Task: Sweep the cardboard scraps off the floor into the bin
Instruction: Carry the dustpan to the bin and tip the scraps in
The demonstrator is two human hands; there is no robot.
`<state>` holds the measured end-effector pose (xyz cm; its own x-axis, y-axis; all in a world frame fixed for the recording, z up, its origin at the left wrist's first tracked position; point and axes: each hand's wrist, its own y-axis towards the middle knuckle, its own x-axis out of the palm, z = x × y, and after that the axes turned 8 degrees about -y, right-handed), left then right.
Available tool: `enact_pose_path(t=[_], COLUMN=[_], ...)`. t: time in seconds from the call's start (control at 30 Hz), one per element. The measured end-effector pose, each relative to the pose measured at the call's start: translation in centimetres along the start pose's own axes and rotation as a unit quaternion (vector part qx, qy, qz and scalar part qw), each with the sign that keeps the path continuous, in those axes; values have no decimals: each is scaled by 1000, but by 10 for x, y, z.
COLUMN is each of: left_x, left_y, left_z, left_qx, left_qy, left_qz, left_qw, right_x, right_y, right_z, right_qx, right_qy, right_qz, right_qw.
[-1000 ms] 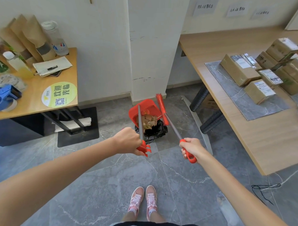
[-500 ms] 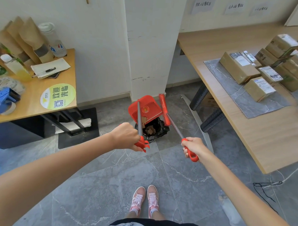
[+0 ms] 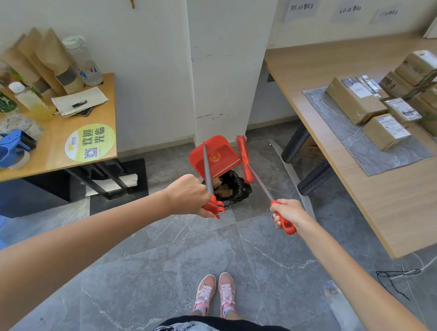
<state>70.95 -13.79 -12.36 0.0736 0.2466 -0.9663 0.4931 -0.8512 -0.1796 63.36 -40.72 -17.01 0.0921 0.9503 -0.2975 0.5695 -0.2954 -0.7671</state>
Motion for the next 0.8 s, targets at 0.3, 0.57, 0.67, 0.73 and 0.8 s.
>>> enact_pose_path(t=[0.3,0.57,0.67,0.73,0.8], left_x=[-3,-7,-12,-15,-15], left_y=[4,6,8,9,7], left_z=[1,-24,-29,-33,-40], left_qx=[-12,-106,-155,-179,-211], left_qy=[-10,-71,-97,-130,-145], left_qz=[57,123,160,190,207], left_qw=[998,984,970,957,944], right_x=[-6,2,9,13,18], right_y=[2,-9,-14,-17,-19], right_z=[0,-17,-29,-35,-42], right_qx=[2,-16,-17,-18,-24], right_qy=[11,1,-2,-3,0], right_qz=[7,2,-14,-23,-35], right_qw=[1000,1000,1000,1000,999])
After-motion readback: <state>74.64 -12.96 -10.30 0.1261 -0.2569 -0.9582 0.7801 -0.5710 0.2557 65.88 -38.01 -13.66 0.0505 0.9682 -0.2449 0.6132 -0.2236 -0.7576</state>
